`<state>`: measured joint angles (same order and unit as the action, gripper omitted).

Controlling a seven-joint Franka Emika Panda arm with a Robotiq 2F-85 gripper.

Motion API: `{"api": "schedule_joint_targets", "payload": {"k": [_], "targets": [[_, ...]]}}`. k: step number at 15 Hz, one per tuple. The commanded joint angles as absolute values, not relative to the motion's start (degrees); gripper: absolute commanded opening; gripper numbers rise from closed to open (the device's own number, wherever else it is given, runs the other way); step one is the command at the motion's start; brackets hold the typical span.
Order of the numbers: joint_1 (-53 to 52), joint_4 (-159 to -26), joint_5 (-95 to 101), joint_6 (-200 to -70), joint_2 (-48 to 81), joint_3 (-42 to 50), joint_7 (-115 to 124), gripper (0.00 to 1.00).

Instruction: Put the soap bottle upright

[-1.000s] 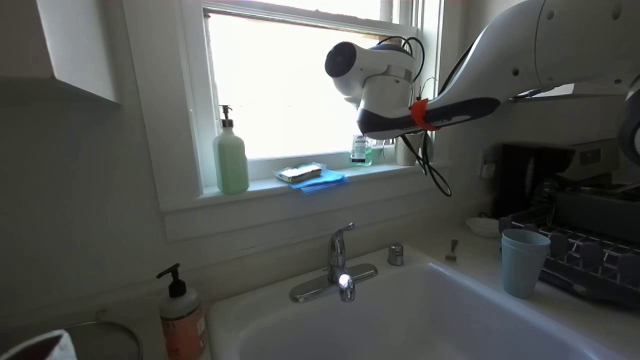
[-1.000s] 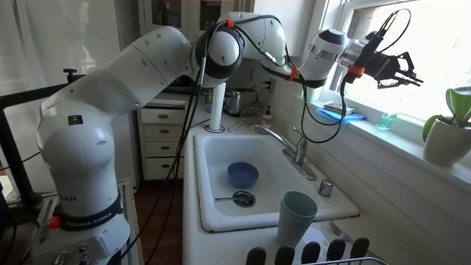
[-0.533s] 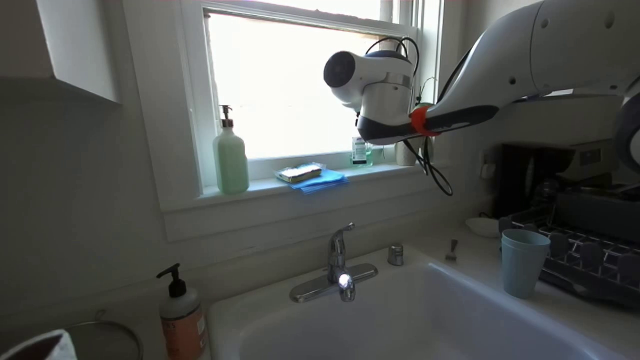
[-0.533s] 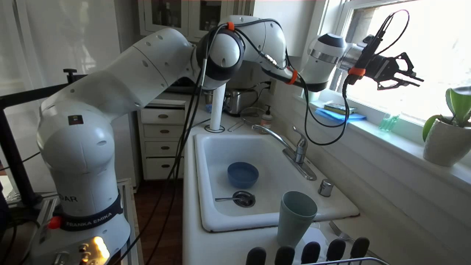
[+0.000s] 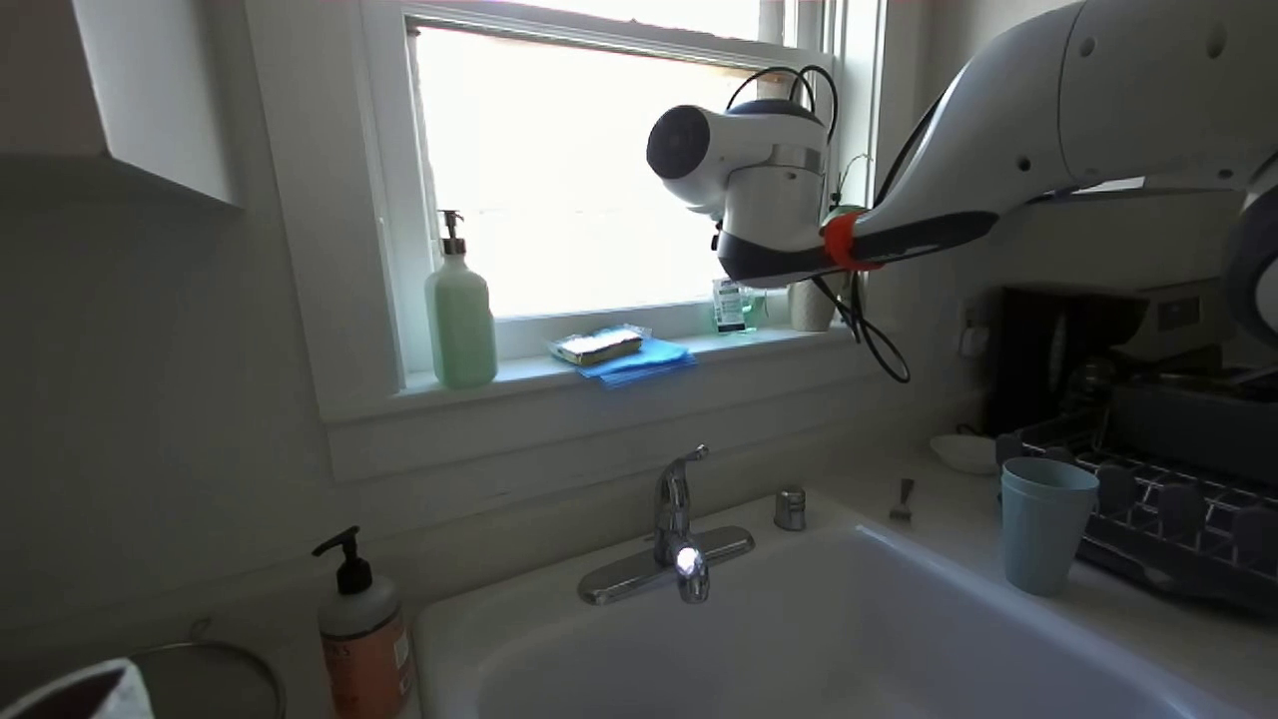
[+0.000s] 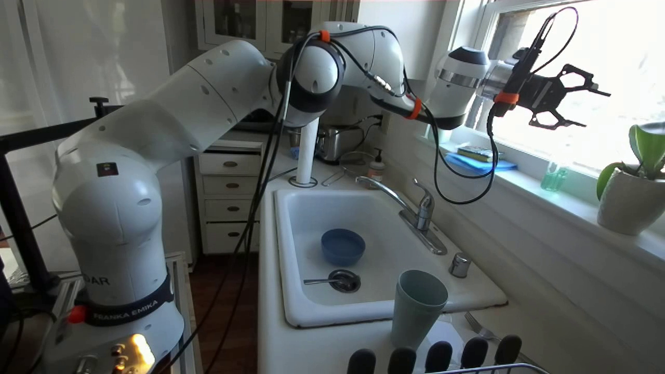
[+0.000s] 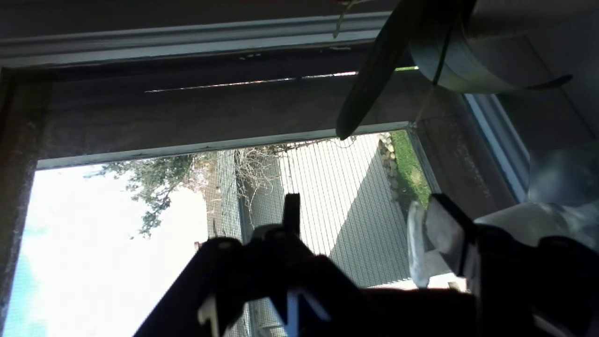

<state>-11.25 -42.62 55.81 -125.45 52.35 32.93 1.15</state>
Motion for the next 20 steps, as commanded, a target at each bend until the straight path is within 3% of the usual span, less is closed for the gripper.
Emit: {"api": "schedule_joint_targets", "payload": {"k": [1,20], "targets": [[-11.87,-42.72,57.28,-124.82,52.47,34.18,0.89,0.99],[-11.89,-45.62,53.61,-120.07,50.25,30.82,-5.44,1.00]]}}
